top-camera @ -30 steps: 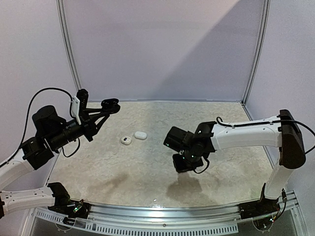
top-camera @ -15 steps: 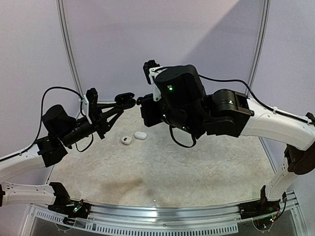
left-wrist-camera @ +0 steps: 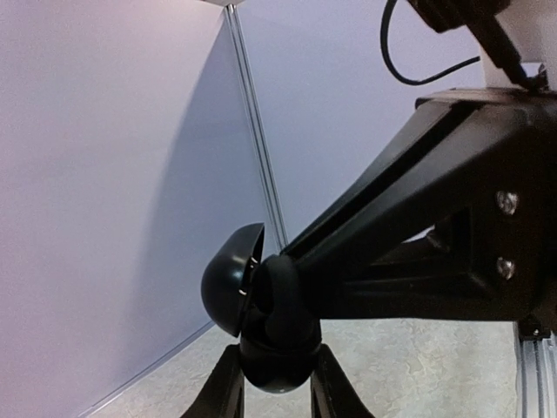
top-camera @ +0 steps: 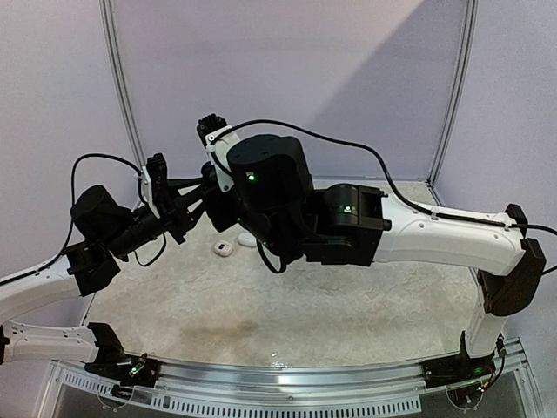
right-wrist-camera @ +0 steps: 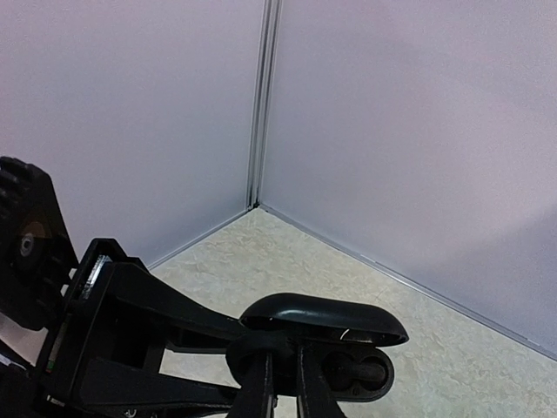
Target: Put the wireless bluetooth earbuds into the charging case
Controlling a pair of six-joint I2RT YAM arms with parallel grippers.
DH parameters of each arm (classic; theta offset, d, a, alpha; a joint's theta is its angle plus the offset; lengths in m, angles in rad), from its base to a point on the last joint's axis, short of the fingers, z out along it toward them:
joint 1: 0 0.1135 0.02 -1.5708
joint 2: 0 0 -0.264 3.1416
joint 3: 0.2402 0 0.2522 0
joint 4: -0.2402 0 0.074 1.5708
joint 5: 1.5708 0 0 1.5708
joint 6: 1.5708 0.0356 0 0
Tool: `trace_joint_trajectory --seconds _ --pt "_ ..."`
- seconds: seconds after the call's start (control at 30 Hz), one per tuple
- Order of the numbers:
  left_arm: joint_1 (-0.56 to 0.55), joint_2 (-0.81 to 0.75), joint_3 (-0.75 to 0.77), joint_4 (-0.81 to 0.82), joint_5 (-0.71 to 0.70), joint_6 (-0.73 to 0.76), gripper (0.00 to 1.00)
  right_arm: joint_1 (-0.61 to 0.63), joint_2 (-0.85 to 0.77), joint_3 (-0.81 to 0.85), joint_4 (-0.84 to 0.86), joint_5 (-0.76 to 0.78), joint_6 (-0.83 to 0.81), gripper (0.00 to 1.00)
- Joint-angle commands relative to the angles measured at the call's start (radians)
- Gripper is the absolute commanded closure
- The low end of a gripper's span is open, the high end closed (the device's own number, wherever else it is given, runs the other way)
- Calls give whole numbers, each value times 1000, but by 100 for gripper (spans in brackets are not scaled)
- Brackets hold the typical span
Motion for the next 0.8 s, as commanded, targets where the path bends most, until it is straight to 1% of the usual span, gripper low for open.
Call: trace_joint_trajectory --seconds 0.0,0.07,0.17,0.27,0.5,0.63,0.77 --pt "-17 -4 -4 23 -10 -37 100 4 28 28 19 57 -47 100" --pt "-16 -5 -4 27 -5 -37 100 3 32 25 11 92 -48 100" --pt "-17 -4 -3 29 5 -37 100 3 36 23 19 103 -48 100" --pt "-17 -4 -1 31 4 -43 100 2 45 26 15 107 -90 100" --pt "-17 -5 5 37 10 -60 100 -1 68 27 -49 64 -75 100" --pt "-17 -5 9 37 10 -58 100 -9 72 27 -88 14 -63 97" --pt "-17 -9 8 29 0 -56 100 -20 73 26 -139 -18 -7 92"
